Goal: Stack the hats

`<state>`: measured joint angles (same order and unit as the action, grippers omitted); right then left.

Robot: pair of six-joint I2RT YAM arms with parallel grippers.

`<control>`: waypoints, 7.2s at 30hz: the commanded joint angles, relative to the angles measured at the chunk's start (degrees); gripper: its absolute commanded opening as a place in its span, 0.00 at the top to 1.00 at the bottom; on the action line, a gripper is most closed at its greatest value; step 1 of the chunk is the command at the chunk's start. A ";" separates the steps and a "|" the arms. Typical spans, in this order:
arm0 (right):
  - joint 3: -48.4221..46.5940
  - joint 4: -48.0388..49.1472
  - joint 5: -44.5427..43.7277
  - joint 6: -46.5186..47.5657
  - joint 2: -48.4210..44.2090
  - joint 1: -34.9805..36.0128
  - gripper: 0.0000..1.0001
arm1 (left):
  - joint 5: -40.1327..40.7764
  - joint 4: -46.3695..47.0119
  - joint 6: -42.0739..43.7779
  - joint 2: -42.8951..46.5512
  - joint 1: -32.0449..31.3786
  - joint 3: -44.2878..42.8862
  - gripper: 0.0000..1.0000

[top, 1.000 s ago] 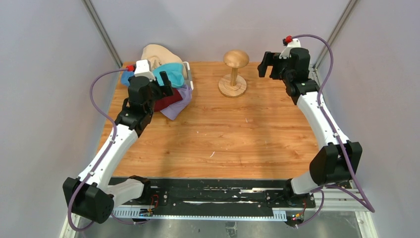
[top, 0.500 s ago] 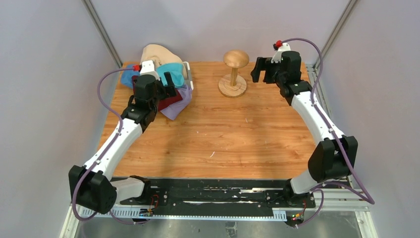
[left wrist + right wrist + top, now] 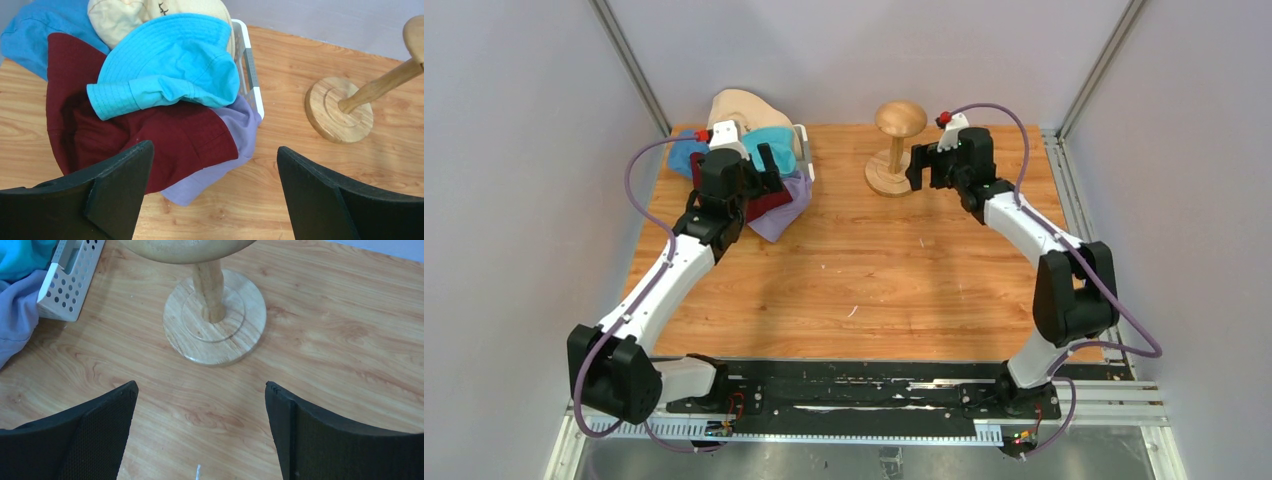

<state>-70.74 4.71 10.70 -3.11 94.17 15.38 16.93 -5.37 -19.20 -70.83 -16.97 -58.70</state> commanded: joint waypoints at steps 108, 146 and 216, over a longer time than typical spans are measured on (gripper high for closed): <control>-36.42 -5.15 1.77 -6.23 44.60 -3.85 0.01 | -3.09 12.22 1.10 -5.43 -5.35 -0.89 0.02; -12.25 2.01 -7.00 -7.60 7.17 -9.72 0.01 | -7.33 18.27 4.43 -49.05 -11.49 -28.37 0.02; -11.16 -1.48 0.16 -10.08 -2.25 -12.54 0.02 | 3.96 -6.54 4.71 -26.24 -4.19 -30.93 0.01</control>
<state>-80.07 4.58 9.08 -12.69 95.39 3.70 3.09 4.99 -16.95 -101.51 -22.72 -81.45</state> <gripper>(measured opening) 0.985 0.992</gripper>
